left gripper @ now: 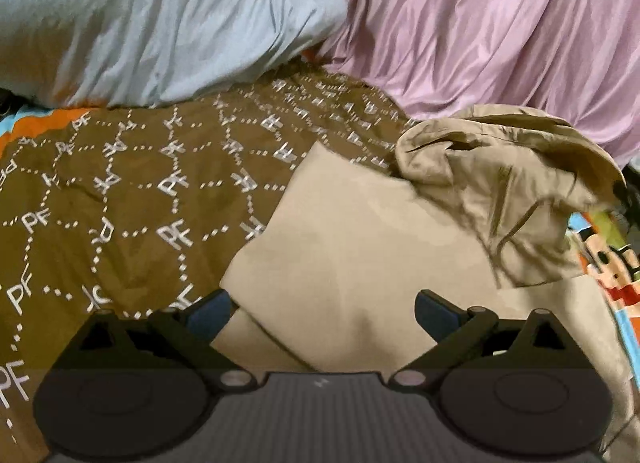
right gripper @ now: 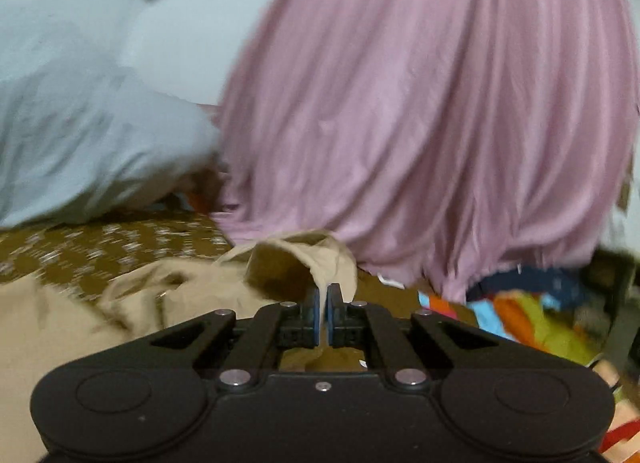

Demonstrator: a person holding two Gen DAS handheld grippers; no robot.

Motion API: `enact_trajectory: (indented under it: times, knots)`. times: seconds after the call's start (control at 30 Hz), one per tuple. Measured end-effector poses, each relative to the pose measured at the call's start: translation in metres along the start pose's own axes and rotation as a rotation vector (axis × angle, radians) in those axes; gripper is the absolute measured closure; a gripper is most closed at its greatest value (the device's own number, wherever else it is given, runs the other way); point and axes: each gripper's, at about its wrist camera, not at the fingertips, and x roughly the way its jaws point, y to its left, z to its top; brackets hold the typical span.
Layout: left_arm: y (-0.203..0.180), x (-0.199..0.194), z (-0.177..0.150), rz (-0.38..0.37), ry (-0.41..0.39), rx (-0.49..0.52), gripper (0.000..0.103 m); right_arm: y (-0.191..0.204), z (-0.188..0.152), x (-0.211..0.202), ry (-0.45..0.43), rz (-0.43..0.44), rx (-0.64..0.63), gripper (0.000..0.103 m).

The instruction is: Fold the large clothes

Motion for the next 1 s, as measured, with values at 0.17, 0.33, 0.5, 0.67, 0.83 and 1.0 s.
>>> enact_trajectory:
  times: [0.17, 0.33, 0.5, 0.67, 0.83, 1.0]
  knots:
    - [0.001, -0.013, 0.009, -0.077, -0.028, -0.026, 0.003, 0.023, -0.016, -0.104, -0.044, 0.051, -0.091, 0.101]
    - [0.005, -0.021, 0.014, -0.093, -0.025, -0.047, 0.003, 0.029, -0.047, -0.155, 0.073, 0.028, -0.080, 0.101]
    - [0.010, -0.019, 0.014, -0.106, 0.052, -0.043, 0.003, 0.009, -0.066, -0.154, 0.248, -0.044, 0.077, 0.100]
    - [0.016, -0.012, 0.010, -0.187, 0.138, -0.100, 0.003, -0.010, -0.073, -0.160, 0.356, -0.077, 0.198, 0.083]
    - [0.015, -0.002, 0.006, -0.269, 0.185, -0.130, 0.009, -0.008, -0.077, -0.171, 0.461, 0.063, 0.356, 0.054]
    - [0.006, 0.007, -0.004, -0.318, 0.227, -0.113, 0.020, -0.009, -0.092, -0.139, 0.549, 0.143, 0.536, 0.052]
